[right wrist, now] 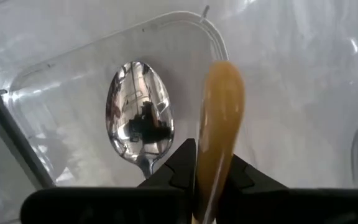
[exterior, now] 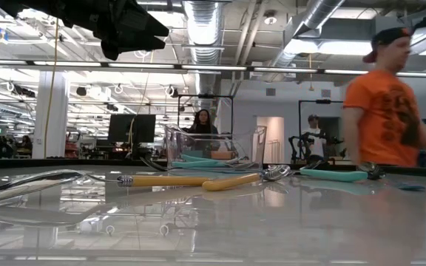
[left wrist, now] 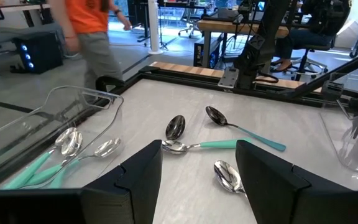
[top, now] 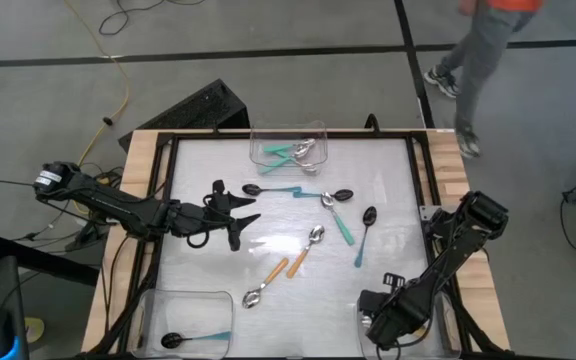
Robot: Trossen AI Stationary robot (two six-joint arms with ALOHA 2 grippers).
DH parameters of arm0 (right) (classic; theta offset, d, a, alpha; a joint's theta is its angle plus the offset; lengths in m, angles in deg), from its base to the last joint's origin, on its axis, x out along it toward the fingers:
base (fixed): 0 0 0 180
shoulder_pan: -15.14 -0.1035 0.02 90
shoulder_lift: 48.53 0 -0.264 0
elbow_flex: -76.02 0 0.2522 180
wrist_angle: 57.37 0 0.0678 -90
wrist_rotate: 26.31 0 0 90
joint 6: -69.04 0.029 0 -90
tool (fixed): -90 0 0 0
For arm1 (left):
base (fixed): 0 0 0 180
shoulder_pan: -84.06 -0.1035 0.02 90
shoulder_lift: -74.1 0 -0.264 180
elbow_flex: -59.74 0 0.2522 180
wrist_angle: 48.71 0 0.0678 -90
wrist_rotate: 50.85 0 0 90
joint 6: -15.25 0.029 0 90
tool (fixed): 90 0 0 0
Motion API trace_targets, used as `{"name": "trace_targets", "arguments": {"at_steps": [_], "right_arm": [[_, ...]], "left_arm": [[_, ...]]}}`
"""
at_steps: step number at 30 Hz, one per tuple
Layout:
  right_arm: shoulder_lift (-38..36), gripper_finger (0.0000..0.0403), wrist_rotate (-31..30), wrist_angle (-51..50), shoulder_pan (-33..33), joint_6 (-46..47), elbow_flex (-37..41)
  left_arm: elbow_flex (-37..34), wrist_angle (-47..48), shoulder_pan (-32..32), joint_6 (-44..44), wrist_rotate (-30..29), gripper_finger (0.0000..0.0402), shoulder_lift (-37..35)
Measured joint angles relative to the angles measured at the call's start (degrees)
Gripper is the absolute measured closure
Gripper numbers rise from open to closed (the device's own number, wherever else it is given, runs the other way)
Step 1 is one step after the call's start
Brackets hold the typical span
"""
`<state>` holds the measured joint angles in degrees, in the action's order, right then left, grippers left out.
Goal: Sort silverware by color (type)
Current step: Put the left orange spoon into the bottom right transparent bin
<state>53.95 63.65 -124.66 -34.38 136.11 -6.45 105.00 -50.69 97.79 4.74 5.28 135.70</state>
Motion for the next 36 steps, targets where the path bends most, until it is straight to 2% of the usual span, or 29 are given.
{"name": "trace_targets", "arguments": {"at_steps": [22,25,36], "right_arm": [[-0.07,0.0343,-6.16,2.94,-2.25,4.57,1.23],[-0.07,0.0343,-5.37,6.07,-2.1,4.95,3.35],[-0.15,0.0343,-4.65,6.37,-1.84,5.84,3.58]], "left_arm": [[-0.01,0.0,0.0,-0.01,0.0,0.0212,0.0],[0.01,0.0,-0.01,0.01,0.02,0.0212,0.0],[0.01,-0.2,-0.01,0.01,0.0,0.0212,0.0]]}}
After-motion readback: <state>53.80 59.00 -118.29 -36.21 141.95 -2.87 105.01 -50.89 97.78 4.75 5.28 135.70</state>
